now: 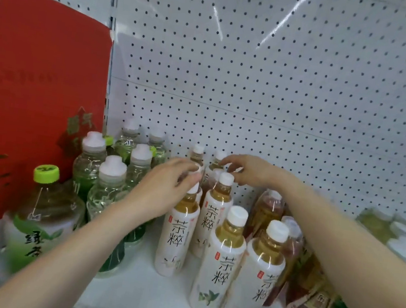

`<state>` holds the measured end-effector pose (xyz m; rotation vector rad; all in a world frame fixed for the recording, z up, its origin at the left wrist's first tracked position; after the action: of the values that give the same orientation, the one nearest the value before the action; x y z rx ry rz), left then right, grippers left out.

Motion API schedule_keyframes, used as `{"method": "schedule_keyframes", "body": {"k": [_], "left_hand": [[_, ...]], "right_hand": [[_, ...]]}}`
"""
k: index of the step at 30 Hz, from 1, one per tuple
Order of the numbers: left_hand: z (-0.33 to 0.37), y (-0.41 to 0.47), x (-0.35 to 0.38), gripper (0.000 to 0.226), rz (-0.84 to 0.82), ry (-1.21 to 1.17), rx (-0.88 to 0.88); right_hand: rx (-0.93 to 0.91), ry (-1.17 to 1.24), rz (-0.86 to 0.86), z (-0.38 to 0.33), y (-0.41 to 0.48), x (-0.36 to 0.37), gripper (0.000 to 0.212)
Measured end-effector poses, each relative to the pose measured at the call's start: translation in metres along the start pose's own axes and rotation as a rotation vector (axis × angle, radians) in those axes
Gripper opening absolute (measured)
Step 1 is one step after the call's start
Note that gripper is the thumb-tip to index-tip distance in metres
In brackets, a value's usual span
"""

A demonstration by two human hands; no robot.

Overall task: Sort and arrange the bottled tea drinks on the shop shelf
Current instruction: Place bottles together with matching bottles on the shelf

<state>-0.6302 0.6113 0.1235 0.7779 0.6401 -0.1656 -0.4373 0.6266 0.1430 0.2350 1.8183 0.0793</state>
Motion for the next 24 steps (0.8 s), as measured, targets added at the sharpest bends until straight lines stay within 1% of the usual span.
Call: {"method": "schedule_keyframes", "body": {"k": [3, 4, 6, 9, 11, 14, 17, 19, 21, 23, 24], "left_hand": [[-0.005, -0.003, 0.002, 0.047, 0.019, -0.017, 0.012], [-0.006, -0.002, 0.002, 0.047, 0.02, -0.015, 0.014], [-0.007, -0.002, 0.003, 0.047, 0.028, -0.011, 0.011], [-0.008, -0.002, 0.005, 0.048, 0.033, -0.015, 0.009], [-0.008, -0.002, 0.005, 0.048, 0.036, -0.017, 0.005], [-0.004, -0.001, 0.001, 0.048, 0.053, -0.002, 0.012], [0.013, 0.004, -0.007, 0.05, 0.096, -0.01, 0.037], [0.029, 0.01, -0.011, 0.058, 0.136, -0.061, 0.046], [0.043, 0.019, -0.015, 0.07, 0.164, -0.141, 0.029], [0.054, 0.028, -0.016, 0.082, 0.129, -0.264, -0.018], [0.058, 0.031, -0.016, 0.087, 0.09, -0.328, -0.037]], "right_hand": [[0.021, 0.018, -0.103, 0.007, 0.016, 0.026, 0.065], [0.029, 0.038, -0.114, 0.011, 0.021, 0.031, 0.068], [0.043, 0.113, -0.108, 0.018, 0.025, 0.033, 0.064], [0.074, 0.287, -0.077, 0.028, 0.023, 0.026, 0.048], [0.102, 0.43, -0.007, 0.033, 0.018, 0.011, 0.048], [0.152, 0.67, 0.225, 0.04, 0.011, -0.032, 0.051], [0.089, 0.823, 0.529, 0.033, -0.005, -0.092, 0.043], [0.016, 0.869, 0.657, 0.019, -0.022, -0.125, 0.035], [-0.045, 0.907, 0.704, 0.001, -0.037, -0.148, 0.027], [-0.068, 0.965, 0.664, -0.015, -0.047, -0.153, 0.023], [-0.065, 0.999, 0.62, -0.022, -0.05, -0.15, 0.025]]}}
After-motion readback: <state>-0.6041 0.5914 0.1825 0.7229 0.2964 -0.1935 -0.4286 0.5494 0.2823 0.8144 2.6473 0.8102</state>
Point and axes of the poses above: each hand's wrist, its own y-axis towards the middle knuckle, its own x-axis out of the palm, z = x × y, the point moved 8 cm from there along y, towards the middle knuckle, and after that the axes turned 13 degrees about z, right-handed, at the moved point
